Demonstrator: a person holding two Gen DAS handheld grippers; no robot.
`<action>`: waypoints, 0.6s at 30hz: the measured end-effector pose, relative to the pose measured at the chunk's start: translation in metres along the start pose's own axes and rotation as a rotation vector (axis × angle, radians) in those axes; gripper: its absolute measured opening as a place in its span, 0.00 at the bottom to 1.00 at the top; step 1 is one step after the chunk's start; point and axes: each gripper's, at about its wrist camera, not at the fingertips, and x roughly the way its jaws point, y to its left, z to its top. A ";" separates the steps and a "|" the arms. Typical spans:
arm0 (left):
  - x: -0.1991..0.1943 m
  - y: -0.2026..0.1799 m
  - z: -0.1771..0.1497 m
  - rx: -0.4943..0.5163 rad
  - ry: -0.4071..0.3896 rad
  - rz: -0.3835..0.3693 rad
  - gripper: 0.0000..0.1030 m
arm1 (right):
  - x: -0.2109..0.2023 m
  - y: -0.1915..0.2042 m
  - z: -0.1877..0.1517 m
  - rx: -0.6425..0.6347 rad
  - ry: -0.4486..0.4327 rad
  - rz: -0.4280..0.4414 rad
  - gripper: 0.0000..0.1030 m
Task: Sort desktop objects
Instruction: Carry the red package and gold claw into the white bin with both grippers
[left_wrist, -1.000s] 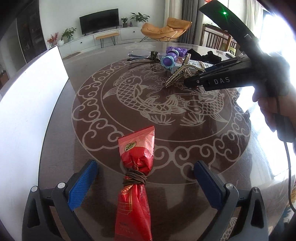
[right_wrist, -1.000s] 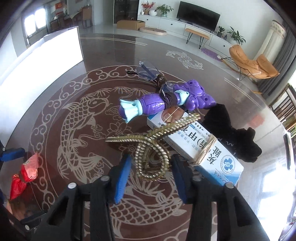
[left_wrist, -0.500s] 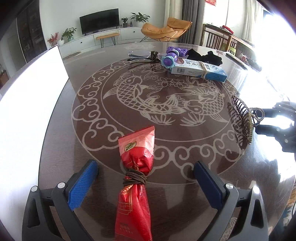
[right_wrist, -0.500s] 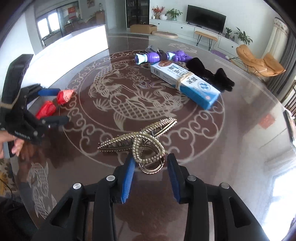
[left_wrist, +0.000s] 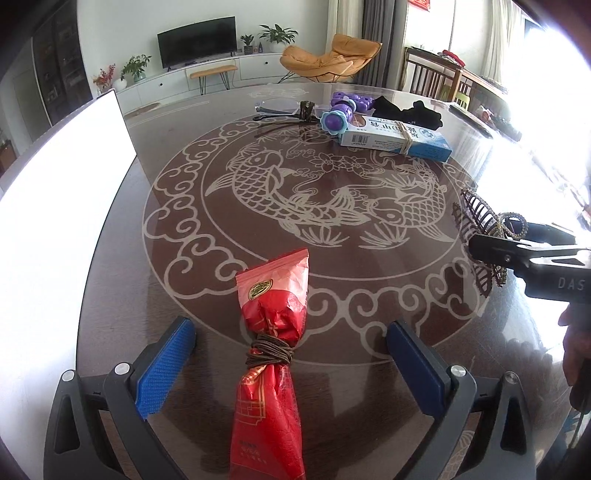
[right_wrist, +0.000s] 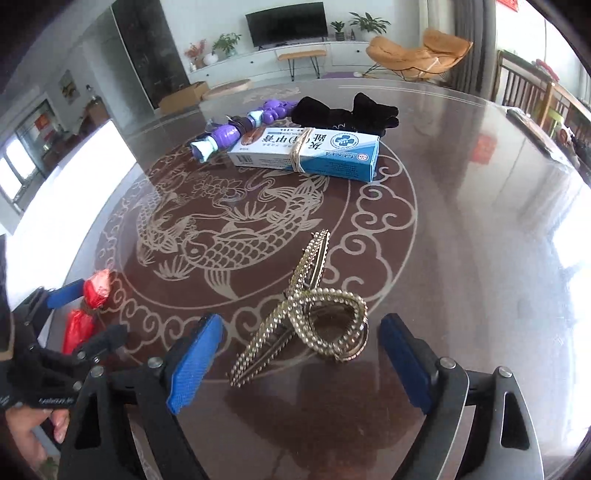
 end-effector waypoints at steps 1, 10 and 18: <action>0.000 0.000 0.000 0.021 0.006 -0.006 1.00 | 0.004 0.006 0.002 -0.009 0.000 -0.038 0.93; 0.002 -0.003 0.010 0.118 0.153 -0.041 0.85 | 0.017 0.017 0.016 -0.095 0.112 -0.069 1.00; -0.026 -0.002 -0.014 0.010 0.054 -0.092 0.20 | -0.015 -0.003 0.003 -0.125 0.137 0.031 0.67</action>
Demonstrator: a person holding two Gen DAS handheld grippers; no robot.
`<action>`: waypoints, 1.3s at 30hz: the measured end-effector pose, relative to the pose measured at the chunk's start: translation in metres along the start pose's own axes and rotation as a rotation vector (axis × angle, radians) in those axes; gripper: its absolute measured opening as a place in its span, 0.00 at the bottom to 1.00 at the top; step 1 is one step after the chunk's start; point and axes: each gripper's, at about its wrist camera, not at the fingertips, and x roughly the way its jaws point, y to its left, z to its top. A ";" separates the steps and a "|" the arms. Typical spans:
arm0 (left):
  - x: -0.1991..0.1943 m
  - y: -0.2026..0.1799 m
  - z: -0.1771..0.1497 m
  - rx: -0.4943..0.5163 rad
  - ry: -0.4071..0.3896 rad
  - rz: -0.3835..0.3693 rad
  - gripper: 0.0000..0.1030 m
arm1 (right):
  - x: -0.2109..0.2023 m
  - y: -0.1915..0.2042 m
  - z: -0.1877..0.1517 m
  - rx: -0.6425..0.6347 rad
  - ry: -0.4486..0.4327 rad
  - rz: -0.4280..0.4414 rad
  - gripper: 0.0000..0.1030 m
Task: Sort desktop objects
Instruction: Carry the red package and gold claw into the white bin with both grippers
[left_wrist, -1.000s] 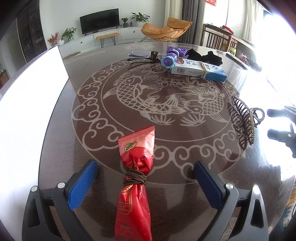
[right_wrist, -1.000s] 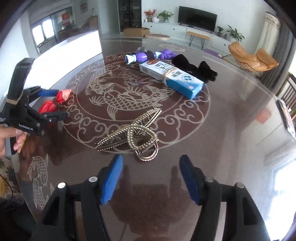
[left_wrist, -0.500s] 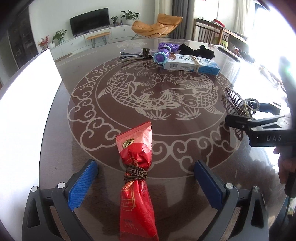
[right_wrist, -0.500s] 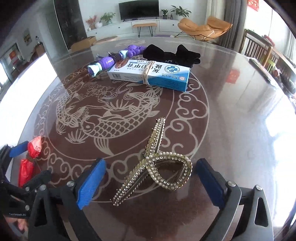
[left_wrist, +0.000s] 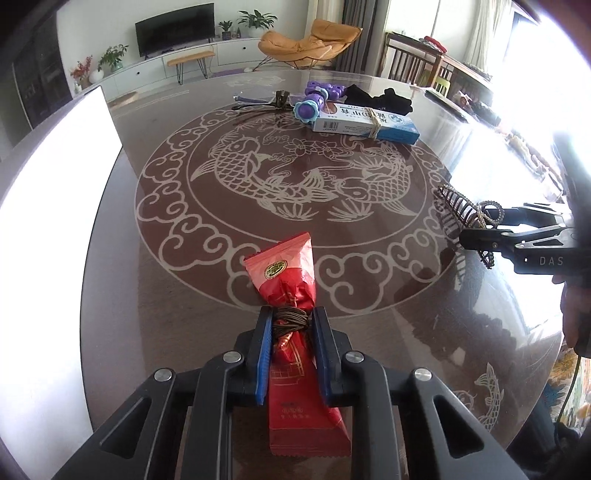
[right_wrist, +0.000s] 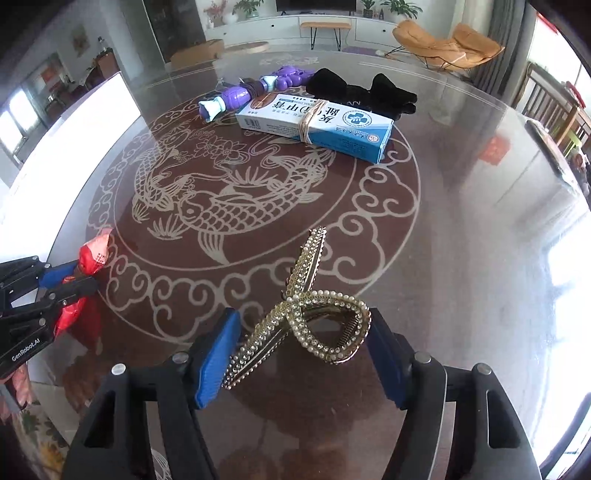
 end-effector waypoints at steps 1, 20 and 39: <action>-0.005 0.001 -0.006 -0.017 -0.022 -0.005 0.20 | -0.005 -0.003 -0.005 0.009 -0.008 0.024 0.67; -0.044 -0.010 -0.044 -0.049 -0.160 -0.034 0.20 | -0.002 -0.013 -0.019 -0.228 -0.109 -0.041 0.88; -0.167 0.057 -0.037 -0.243 -0.401 -0.102 0.20 | -0.083 0.063 0.032 -0.303 -0.215 0.245 0.48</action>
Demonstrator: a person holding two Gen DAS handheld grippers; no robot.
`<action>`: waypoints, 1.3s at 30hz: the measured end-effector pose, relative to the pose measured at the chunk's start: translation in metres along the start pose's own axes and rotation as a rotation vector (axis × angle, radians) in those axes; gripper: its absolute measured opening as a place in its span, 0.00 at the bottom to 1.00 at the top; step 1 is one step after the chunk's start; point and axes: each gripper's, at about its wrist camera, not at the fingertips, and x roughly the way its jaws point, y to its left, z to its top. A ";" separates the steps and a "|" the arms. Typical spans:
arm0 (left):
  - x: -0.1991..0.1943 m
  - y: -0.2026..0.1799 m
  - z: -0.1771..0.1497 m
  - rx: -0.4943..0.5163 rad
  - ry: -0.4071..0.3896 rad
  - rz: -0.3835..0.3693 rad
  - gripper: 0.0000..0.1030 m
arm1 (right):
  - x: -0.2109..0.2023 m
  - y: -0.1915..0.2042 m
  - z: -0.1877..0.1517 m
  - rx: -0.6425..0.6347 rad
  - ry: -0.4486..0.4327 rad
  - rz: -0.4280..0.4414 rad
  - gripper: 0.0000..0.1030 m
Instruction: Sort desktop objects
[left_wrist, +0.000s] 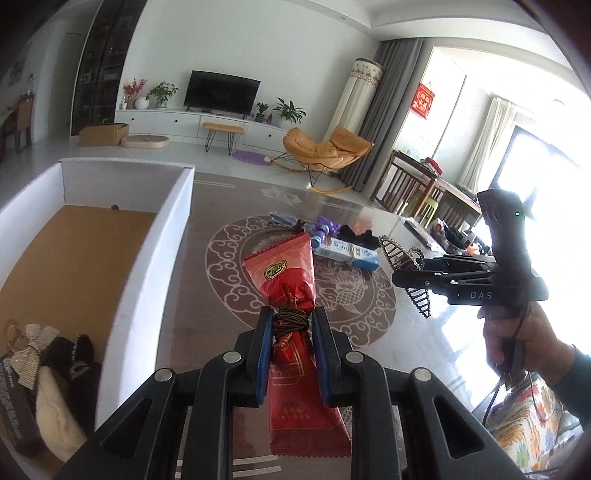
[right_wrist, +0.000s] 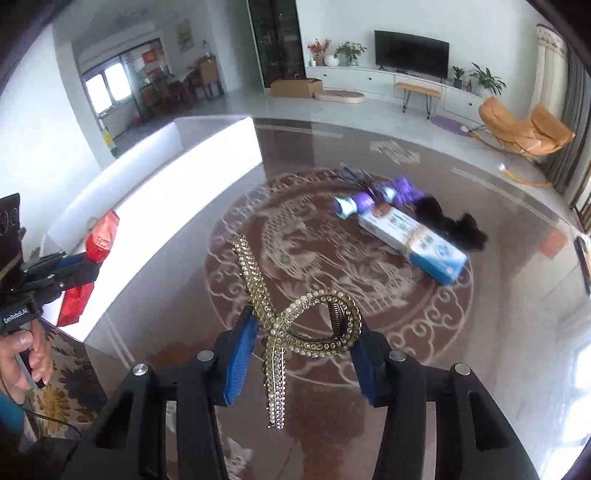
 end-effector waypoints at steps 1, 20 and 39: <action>-0.012 0.012 0.006 -0.016 -0.017 0.019 0.20 | -0.003 0.019 0.015 -0.017 -0.024 0.032 0.48; -0.070 0.246 -0.021 -0.405 0.161 0.528 0.62 | 0.141 0.319 0.083 -0.152 0.174 0.505 0.63; -0.039 0.037 0.002 -0.064 -0.015 0.244 0.88 | 0.090 0.014 -0.037 0.103 -0.032 -0.168 1.00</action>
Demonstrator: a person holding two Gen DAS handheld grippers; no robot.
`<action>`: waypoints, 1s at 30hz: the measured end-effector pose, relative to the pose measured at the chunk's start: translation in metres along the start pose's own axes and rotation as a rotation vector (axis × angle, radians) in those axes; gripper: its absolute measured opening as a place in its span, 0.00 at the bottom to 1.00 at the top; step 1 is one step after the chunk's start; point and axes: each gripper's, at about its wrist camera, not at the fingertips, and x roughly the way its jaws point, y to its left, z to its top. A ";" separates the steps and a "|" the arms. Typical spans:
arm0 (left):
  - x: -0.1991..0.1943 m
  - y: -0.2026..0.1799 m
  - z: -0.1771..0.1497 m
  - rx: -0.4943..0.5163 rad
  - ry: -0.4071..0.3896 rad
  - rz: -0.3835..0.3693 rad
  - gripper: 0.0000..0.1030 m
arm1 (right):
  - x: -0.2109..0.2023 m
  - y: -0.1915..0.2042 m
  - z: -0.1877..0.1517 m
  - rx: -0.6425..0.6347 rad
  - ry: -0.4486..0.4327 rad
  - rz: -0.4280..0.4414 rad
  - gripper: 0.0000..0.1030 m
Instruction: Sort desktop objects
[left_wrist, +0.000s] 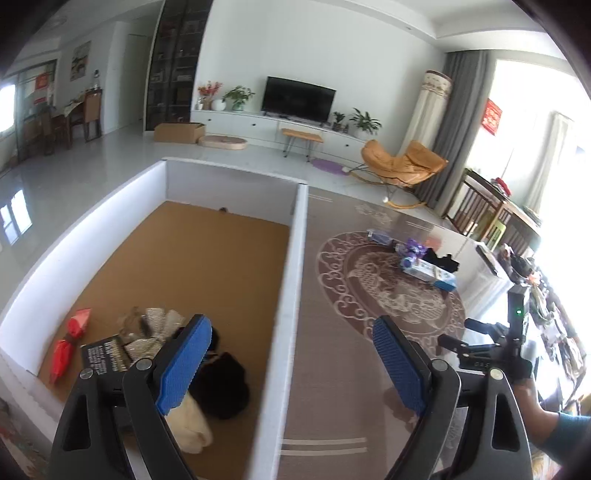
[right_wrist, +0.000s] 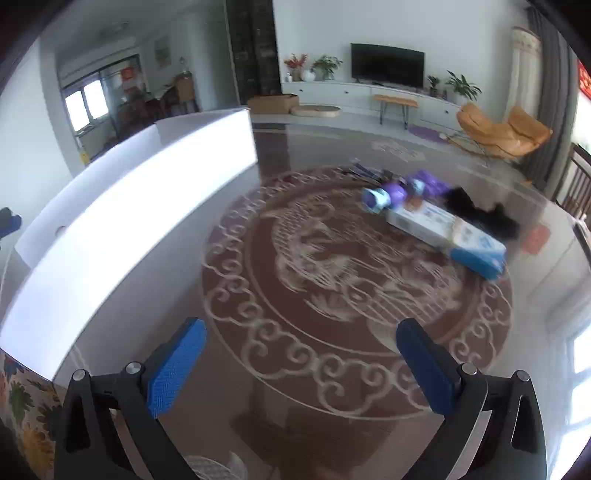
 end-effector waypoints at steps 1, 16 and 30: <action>0.000 -0.019 -0.002 0.023 -0.001 -0.036 0.94 | 0.001 -0.027 -0.013 0.037 0.025 -0.042 1.00; 0.174 -0.182 -0.085 0.235 0.318 -0.086 1.00 | -0.036 -0.143 -0.070 0.203 0.080 -0.233 1.00; 0.228 -0.212 -0.059 0.354 0.299 -0.031 1.00 | -0.035 -0.143 -0.070 0.203 0.080 -0.233 1.00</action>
